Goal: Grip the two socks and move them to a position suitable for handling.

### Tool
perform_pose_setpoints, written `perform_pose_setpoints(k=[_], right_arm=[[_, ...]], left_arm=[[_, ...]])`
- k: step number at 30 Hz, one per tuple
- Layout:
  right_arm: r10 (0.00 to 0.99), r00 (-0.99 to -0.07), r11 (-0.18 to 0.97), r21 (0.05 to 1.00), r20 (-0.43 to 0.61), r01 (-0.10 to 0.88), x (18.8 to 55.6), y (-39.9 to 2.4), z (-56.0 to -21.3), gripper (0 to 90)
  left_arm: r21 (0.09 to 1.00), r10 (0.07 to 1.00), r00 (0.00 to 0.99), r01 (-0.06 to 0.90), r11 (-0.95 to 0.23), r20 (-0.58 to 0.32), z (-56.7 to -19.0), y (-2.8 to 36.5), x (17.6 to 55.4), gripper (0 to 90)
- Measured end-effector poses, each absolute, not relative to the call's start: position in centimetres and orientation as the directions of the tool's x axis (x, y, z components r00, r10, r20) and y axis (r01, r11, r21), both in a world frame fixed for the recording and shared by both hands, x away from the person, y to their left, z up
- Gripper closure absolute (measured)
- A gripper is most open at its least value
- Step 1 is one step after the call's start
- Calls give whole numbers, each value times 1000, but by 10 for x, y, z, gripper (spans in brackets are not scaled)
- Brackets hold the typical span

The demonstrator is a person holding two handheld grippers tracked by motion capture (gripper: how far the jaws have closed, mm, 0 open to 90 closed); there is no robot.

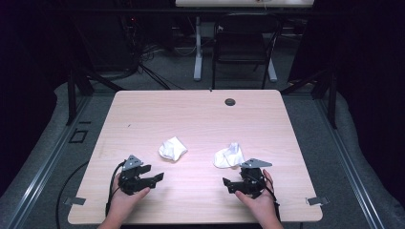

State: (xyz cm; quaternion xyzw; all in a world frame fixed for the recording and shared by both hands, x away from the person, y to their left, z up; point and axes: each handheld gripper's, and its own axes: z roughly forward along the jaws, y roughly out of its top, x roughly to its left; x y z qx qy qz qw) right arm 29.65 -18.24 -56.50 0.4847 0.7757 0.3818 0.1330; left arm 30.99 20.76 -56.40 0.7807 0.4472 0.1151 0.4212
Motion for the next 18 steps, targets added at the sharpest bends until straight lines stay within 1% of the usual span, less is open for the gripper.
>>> perform_pose_setpoints(k=[3,4,5,7,8,10,12,13,14,15,17,18], right_arm=[[864,-479,233,719,156,654,299,-184,-566,146],[868,-475,236,721,145,651,300,-183,-566,145],[870,-474,238,724,138,647,300,-183,-566,143],[872,-472,238,728,132,643,299,-182,-566,143],[871,-478,254,734,108,629,299,-180,-567,142],[872,-480,265,731,98,629,299,-180,-567,138],[871,-488,296,727,61,619,299,-176,-568,140],[873,-484,299,730,49,614,299,-175,-567,162],[875,-482,288,745,50,601,298,-175,-566,221],[875,-482,288,745,50,601,298,-175,-566,221],[868,-493,280,761,60,585,297,-177,-563,387],[869,-490,265,780,61,566,296,-177,-563,444]], left_arm=[[756,790,586,596,-270,-180,-566,204,312,262],[748,787,600,586,-312,-141,-569,200,312,260],[743,786,605,583,-327,-129,-570,198,312,261],[739,791,599,588,-329,-124,-571,196,311,270],[732,795,598,585,-349,-100,-571,193,311,273],[731,796,598,584,-354,-92,-571,193,312,273],[740,799,595,574,-352,-81,-570,193,311,279],[741,799,595,574,-349,-85,-570,194,310,287],[745,799,595,572,-343,-88,-569,195,309,302],[745,799,595,572,-343,-88,-569,195,309,315],[756,800,593,566,-328,-96,-568,197,307,327],[762,802,591,558,-328,-87,-568,198,306,360]])
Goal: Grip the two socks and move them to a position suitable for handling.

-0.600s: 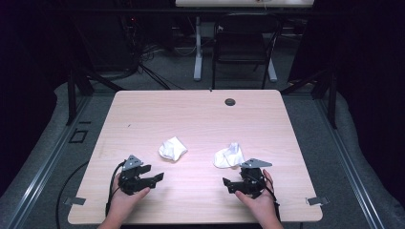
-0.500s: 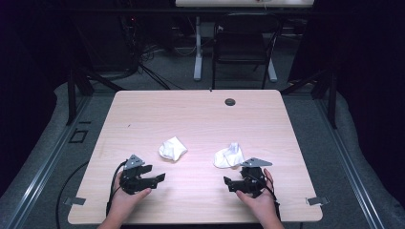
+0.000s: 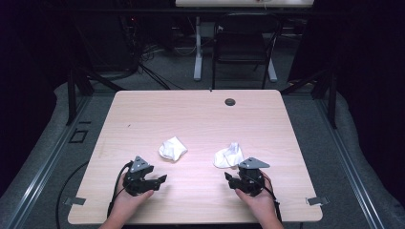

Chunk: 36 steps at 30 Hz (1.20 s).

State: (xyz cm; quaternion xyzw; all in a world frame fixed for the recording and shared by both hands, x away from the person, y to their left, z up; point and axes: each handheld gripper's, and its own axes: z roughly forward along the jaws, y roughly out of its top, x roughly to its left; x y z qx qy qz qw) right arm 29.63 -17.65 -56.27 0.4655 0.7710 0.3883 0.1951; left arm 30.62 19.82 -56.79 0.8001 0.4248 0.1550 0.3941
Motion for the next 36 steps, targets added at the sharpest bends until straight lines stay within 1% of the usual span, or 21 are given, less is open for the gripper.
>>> perform_pose_setpoints(k=[1,4,5,9,10,11,12,13,14,17,19,22,23,27,30,31,32,33,34,36], right_arm=[[869,-491,259,789,62,557,296,-176,-562,477],[877,-477,247,797,58,551,295,-175,-561,504],[882,-469,250,798,46,548,296,-174,-561,523],[886,-462,253,785,47,565,299,-173,-562,532],[898,-439,265,765,27,587,300,-173,-563,545],[898,-439,265,765,27,587,300,-173,-563,545],[894,-441,239,749,79,618,301,-176,-562,618],[894,-441,239,749,79,618,301,-176,-562,618],[894,-440,236,742,87,627,303,-177,-562,642],[899,-430,229,750,81,620,307,-180,-560,652],[905,-416,216,752,85,623,311,-183,-558,673],[919,-382,192,734,99,652,320,-191,-554,722],[921,-374,179,734,108,655,321,-191,-554,726],[929,-362,192,735,77,650,330,-194,-551,737],[931,-356,184,740,79,647,335,-194,-550,754],[931,-353,178,738,87,651,338,-194,-550,770],[932,-351,175,735,91,655,344,-194,-550,805],[932,-351,175,735,91,655,344,-194,-550,805],[931,-355,182,733,86,655,349,-192,-551,836],[932,-353,183,729,86,659,353,-191,-552,845]], left_arm=[[767,801,592,552,-328,-83,-567,199,306,360],[775,802,591,546,-319,-86,-566,201,304,361],[773,805,588,546,-324,-78,-566,202,302,378],[788,811,581,534,-308,-77,-564,205,301,377],[792,814,575,533,-296,-83,-563,207,299,377],[792,814,575,533,-296,-83,-563,207,299,376],[792,816,571,538,-290,-89,-563,208,299,371],[792,819,565,541,-282,-94,-563,208,298,371],[794,820,564,542,-276,-100,-563,209,297,371],[793,817,568,542,-280,-100,-563,208,297,371],[792,821,563,544,-277,-100,-563,207,296,371],[793,809,579,538,-288,-99,-562,206,297,371],[793,810,578,538,-285,-101,-563,206,298,371],[785,809,578,549,-287,-109,-564,205,301,371],[783,808,578,553,-284,-116,-564,205,302,371],[783,806,580,553,-286,-116,-564,204,302,371],[782,807,580,552,-289,-112,-564,204,302,371],[782,807,580,552,-289,-112,-564,204,302,371],[784,805,583,549,-290,-111,-565,203,303,371],[782,803,586,549,-296,-108,-565,203,303,371]])
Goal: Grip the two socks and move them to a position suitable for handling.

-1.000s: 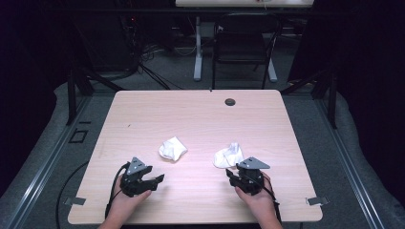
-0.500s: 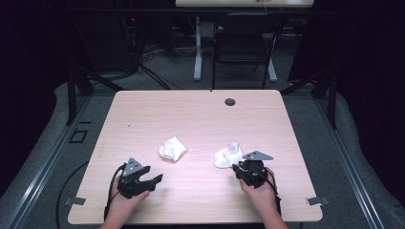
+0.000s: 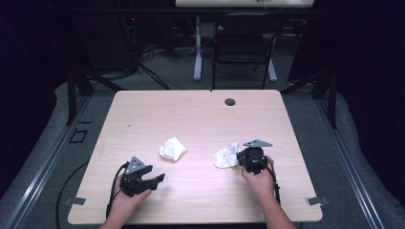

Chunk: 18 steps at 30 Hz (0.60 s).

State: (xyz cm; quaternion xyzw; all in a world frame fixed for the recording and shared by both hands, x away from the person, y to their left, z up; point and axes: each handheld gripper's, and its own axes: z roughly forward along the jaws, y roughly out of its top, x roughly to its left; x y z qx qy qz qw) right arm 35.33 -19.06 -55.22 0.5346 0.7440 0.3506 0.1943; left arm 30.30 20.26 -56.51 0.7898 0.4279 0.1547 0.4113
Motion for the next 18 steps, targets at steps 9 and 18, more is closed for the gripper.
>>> perform_pose_setpoints(k=[9,18], right_arm=[[934,-340,165,712,109,683,364,-183,-560,887],[930,-355,196,698,90,689,367,-176,-568,900]], left_arm=[[779,803,586,552,-297,-109,-565,204,303,371],[777,803,586,554,-298,-110,-566,203,303,371]])
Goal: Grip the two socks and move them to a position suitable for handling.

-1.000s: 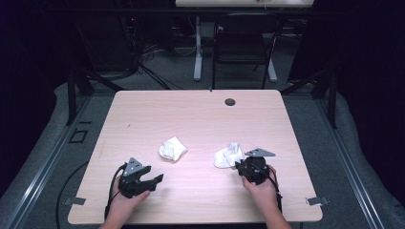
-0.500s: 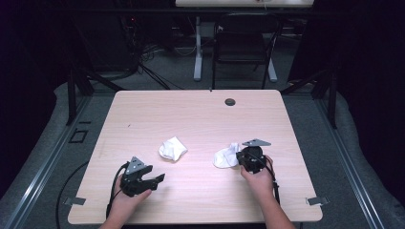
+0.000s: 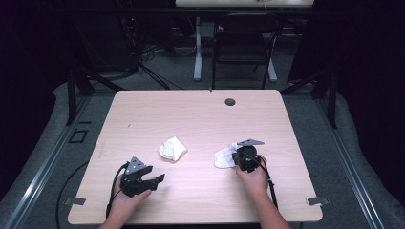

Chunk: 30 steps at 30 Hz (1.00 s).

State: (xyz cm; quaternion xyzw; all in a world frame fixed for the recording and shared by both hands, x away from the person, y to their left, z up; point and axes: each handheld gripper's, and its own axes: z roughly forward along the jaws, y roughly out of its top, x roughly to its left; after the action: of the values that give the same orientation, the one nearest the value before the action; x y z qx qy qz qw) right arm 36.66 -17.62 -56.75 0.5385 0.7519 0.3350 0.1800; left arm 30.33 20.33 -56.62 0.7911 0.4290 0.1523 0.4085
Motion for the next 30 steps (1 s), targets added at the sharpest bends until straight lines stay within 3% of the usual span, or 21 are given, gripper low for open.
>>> perform_pose_setpoints(k=[30], right_arm=[[874,-480,317,668,69,673,331,-144,-571,900]], left_arm=[[780,796,596,548,-304,-109,-566,200,301,371]])
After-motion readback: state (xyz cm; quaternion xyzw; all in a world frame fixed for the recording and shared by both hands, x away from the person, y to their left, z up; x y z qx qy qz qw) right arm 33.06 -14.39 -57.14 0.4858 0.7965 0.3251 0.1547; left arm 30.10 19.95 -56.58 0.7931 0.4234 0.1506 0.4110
